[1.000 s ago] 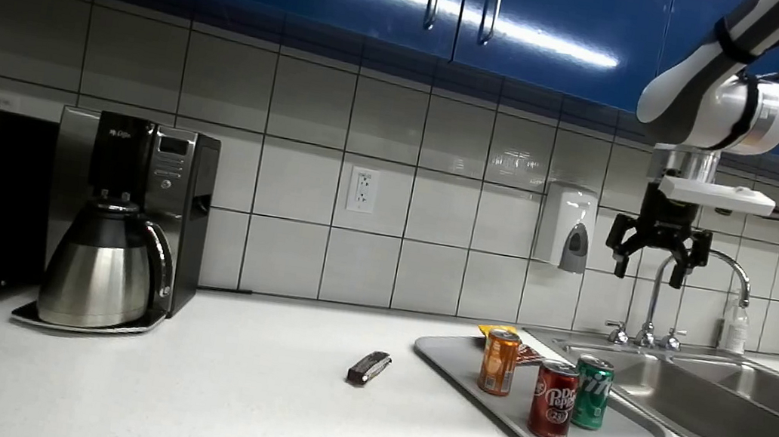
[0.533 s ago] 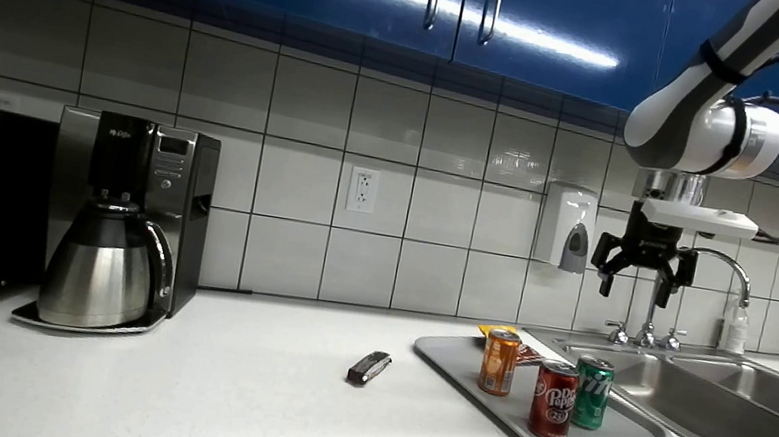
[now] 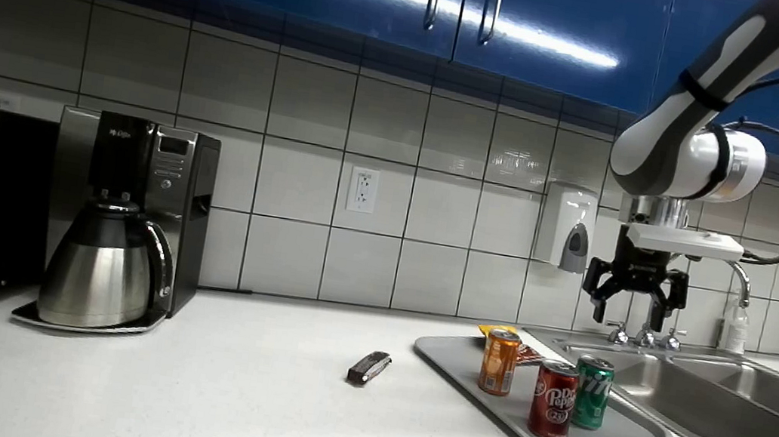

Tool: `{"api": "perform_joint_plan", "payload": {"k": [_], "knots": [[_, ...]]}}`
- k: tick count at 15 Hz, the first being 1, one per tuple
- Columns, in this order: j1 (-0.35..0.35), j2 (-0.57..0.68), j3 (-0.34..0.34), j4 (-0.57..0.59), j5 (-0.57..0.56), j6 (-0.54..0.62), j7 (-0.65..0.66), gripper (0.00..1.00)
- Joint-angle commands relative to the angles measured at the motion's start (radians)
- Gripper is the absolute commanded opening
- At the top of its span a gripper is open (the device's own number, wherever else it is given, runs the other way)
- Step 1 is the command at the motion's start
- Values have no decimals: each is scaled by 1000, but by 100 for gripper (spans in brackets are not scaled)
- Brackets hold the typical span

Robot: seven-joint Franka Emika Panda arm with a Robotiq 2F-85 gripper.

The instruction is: Remove the cans from the tray and then put them on the counter

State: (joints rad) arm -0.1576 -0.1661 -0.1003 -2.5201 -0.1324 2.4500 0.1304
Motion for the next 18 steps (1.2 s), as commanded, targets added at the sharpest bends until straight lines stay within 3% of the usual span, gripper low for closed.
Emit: {"api": "perform_joint_plan", "payload": {"k": [1,18], "knots": [[0,36,14,-2,-46,14,55,100],[57,185,14,8,-101,98,54,100]]}}
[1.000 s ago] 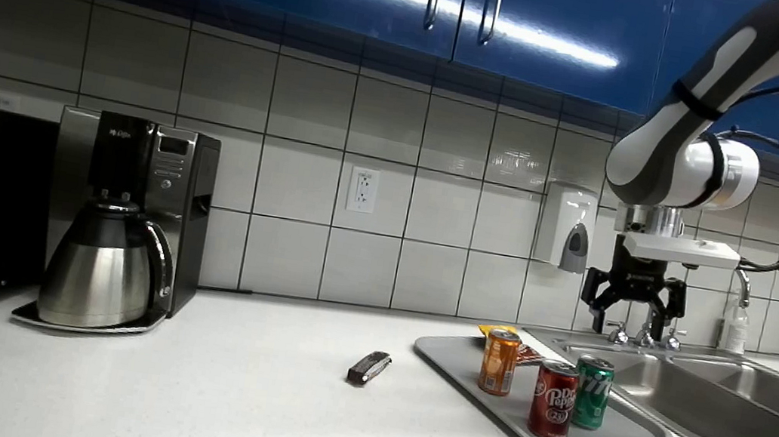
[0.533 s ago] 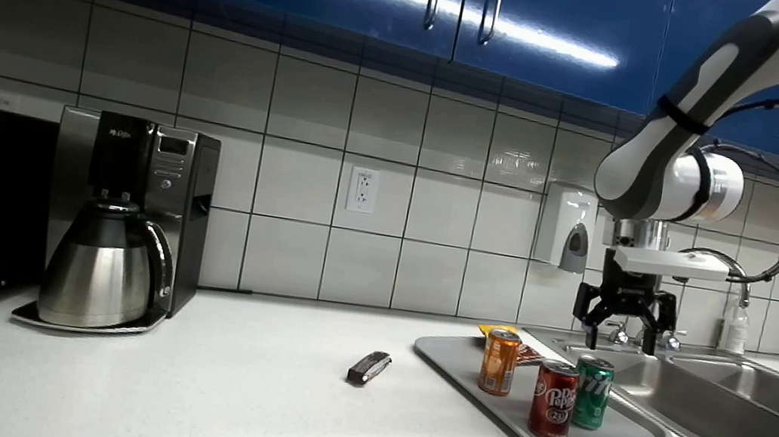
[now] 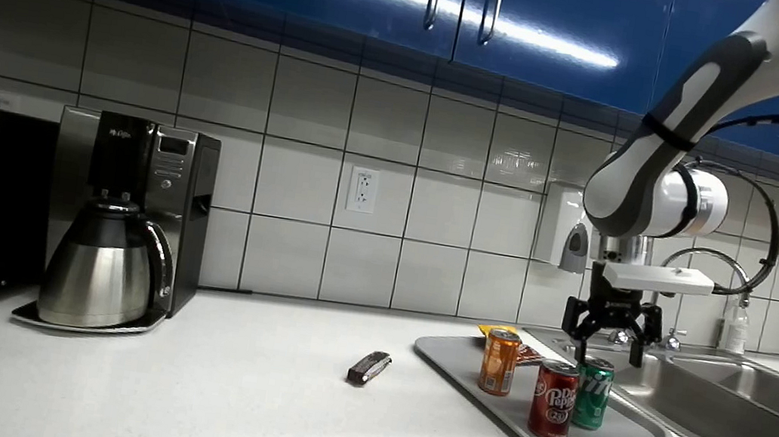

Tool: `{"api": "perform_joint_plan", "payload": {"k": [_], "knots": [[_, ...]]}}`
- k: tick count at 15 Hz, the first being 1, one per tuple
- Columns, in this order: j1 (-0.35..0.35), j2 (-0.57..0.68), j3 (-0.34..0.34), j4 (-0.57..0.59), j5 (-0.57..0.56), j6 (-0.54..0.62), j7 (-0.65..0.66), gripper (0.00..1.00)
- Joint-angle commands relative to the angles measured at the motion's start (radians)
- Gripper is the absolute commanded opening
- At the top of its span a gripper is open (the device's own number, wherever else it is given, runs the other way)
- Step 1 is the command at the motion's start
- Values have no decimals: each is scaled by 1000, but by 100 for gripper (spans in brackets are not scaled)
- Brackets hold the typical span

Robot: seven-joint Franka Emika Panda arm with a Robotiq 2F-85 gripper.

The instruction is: Remove the cans from the tray and then put them on the counter

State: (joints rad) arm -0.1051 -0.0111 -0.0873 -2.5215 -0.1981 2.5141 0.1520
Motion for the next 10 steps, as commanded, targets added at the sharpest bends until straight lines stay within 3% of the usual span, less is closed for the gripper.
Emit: {"api": "perform_joint_plan", "payload": {"k": [1,10], "knots": [[6,40,-1,11,-34,44,31,100],[17,105,-5,24,0,119,4,100]]}}
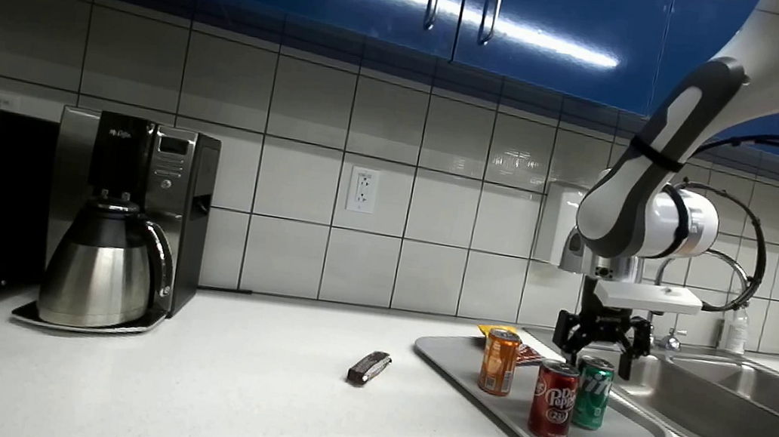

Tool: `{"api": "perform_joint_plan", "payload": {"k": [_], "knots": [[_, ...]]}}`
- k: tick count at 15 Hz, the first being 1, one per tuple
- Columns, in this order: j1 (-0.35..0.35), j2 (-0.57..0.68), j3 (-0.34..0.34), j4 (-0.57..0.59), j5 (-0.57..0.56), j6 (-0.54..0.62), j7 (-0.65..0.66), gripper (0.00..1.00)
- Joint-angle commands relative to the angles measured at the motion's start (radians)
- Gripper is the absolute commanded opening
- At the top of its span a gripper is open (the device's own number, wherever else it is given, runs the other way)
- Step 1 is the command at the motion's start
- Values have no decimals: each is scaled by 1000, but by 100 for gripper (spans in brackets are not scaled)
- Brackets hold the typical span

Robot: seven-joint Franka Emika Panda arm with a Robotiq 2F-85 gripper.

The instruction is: Remove the cans from the tray and then put them on the counter

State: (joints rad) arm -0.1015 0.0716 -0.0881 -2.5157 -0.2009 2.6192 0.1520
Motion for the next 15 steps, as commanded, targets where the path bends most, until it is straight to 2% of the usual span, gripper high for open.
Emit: {"api": "perform_joint_plan", "payload": {"k": [1,15], "knots": [[15,25,-3,17,8,18,0,100],[26,50,-5,18,78,50,-10,100]]}}
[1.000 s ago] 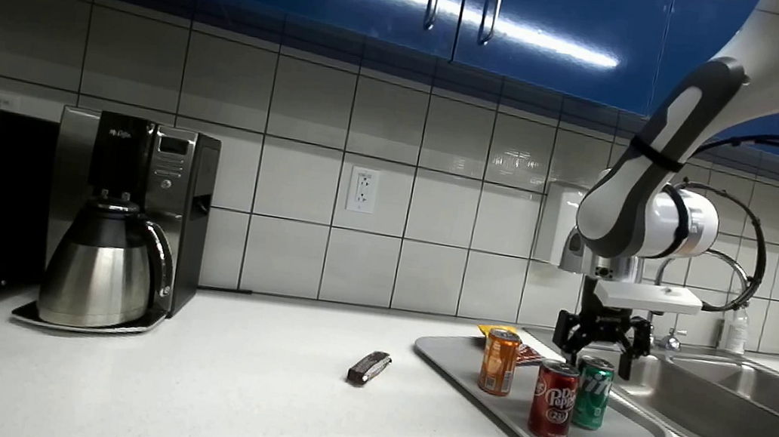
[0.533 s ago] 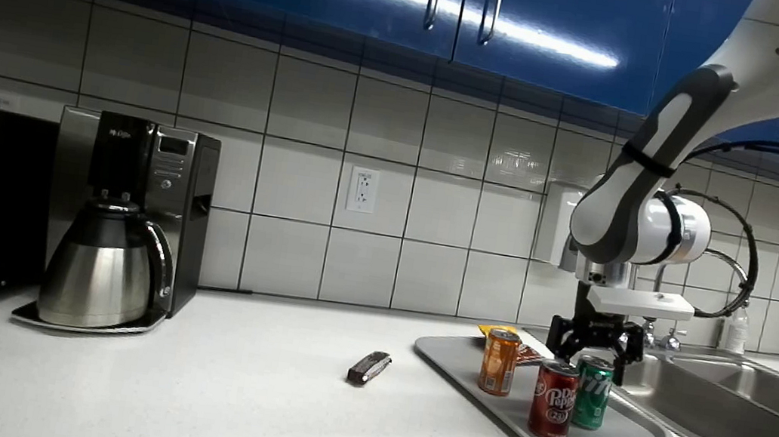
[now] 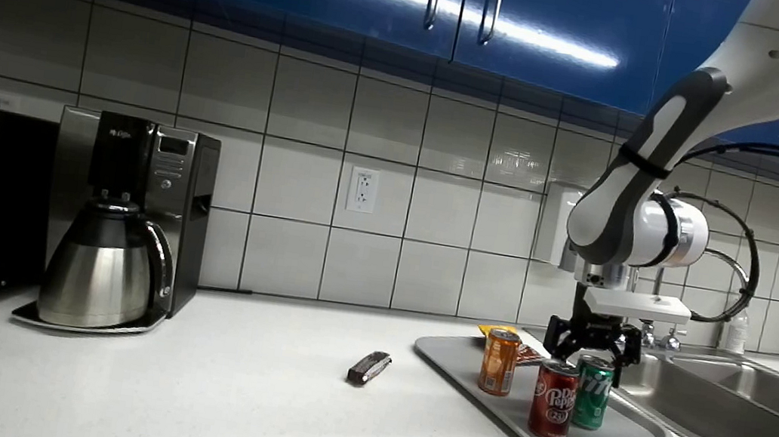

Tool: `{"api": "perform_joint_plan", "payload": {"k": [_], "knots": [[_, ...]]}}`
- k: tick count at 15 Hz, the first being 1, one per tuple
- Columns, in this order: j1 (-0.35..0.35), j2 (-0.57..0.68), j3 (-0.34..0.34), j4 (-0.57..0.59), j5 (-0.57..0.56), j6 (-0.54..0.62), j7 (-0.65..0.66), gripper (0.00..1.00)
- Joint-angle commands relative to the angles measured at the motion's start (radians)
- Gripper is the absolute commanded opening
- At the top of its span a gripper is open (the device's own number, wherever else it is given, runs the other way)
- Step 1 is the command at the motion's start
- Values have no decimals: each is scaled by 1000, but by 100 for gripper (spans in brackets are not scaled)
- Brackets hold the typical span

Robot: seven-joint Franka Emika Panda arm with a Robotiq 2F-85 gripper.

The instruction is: Remove the cans from the tray and then put them on the counter

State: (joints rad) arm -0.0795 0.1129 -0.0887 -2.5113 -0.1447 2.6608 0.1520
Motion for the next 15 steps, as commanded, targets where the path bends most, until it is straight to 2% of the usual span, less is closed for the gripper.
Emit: {"api": "perform_joint_plan", "payload": {"k": [1,2,3,4,5,8,9,15], "knots": [[4,8,-5,13,20,10,-8,100],[5,8,-6,12,19,11,-8,100],[4,6,-6,11,20,12,-9,75],[4,5,-6,9,17,12,-7,74],[4,4,-7,8,16,12,-6,68],[5,1,-11,6,9,8,1,42],[5,-3,-12,4,7,6,3,38],[0,-59,-16,-12,16,6,-3,38]]}}
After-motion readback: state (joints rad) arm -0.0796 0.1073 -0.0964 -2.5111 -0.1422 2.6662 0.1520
